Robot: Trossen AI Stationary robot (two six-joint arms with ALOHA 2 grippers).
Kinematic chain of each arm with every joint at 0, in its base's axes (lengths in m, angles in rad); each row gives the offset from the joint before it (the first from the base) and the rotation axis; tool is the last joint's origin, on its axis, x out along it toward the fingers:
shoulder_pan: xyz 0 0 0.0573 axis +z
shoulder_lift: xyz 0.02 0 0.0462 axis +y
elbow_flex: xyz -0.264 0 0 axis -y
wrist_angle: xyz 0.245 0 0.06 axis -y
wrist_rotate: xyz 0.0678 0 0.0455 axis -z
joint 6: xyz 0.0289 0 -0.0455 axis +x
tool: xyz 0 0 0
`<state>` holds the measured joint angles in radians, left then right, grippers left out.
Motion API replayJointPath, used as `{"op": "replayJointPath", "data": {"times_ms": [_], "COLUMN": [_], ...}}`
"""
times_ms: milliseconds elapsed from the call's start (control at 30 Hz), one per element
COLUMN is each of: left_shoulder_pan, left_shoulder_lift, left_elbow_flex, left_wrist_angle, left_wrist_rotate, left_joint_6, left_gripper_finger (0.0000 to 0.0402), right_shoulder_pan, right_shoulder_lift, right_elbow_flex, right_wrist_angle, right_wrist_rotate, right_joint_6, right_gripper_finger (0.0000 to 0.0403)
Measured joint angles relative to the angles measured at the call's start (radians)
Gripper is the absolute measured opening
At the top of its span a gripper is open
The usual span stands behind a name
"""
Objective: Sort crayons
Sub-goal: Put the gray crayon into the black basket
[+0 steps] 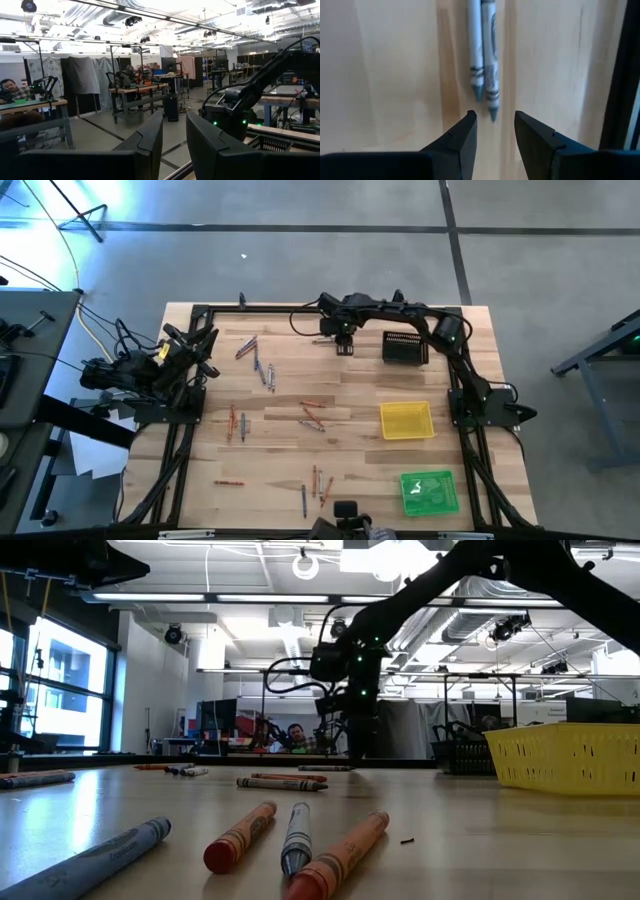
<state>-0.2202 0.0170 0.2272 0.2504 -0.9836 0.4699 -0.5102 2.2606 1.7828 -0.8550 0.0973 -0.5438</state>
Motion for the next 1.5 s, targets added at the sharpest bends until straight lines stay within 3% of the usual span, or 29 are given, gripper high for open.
{"op": "replayJointPath", "data": {"times_ms": [1500], "left_shoulder_pan": [0.000], "left_shoulder_lift": [0.000], "left_elbow_flex": [0.001], "left_wrist_angle": [0.000], "left_wrist_rotate": [-0.008], "left_joint_6": [0.002], "left_gripper_finger": [0.0074], "right_shoulder_pan": [0.002], "right_shoulder_lift": [0.034], "right_elbow_flex": [0.000], "right_wrist_angle": [0.088], "right_wrist_rotate": [0.097], "right_joint_6": [-0.137], "right_gripper_finger": [0.0126]}}
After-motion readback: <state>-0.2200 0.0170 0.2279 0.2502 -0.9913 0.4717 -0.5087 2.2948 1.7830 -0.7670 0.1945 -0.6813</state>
